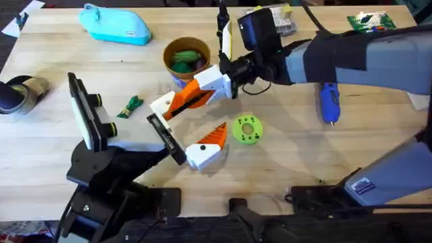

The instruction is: Pick up the gripper from the table and insert it into the empty holder that is missing its gripper. Then pick up a screw, insert it into the mounting hole, and use the screwdriver to tighten it. Finally, clean up the table by picking up the vegetable and placing it into the bucket.

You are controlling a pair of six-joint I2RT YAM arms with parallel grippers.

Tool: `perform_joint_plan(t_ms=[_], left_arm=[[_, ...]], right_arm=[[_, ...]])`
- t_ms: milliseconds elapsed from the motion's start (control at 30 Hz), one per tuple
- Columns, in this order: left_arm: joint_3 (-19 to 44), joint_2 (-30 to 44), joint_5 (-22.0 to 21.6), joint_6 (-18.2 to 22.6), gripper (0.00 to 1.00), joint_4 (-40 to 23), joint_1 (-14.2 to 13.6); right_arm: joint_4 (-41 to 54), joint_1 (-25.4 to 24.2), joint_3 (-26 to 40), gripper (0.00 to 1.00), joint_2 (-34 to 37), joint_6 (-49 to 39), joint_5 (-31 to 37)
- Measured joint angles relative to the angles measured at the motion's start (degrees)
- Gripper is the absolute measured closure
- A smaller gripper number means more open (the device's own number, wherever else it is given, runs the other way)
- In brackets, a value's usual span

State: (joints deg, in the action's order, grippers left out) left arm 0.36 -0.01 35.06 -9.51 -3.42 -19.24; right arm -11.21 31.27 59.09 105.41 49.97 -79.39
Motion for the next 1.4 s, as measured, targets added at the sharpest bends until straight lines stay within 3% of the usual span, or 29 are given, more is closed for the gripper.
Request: perform_joint_plan(t_ms=[467,600,1100,1400], left_arm=[[0.0,0.0,-1.9,0.4,0.006,0.0,0.1],[0.0,0.0,-2.1,0.3,0.006,0.0,0.1],[0.0,0.0,-1.7,0.3,0.006,0.0,0.0],[0.0,0.0,-1.9,1.0,0.006,0.1,0.0]], right_arm=[[-4.9,0.7,0.0,0.993,0.2,5.3,3.1],[-4.9,0.8,0.0,0.908,0.2,5.7,3.5],[-5.8,1.8,0.0,0.734,0.3,5.7,5.2],[-5.6,1.8,0.0,0.519,0.7,5.5,5.7]])
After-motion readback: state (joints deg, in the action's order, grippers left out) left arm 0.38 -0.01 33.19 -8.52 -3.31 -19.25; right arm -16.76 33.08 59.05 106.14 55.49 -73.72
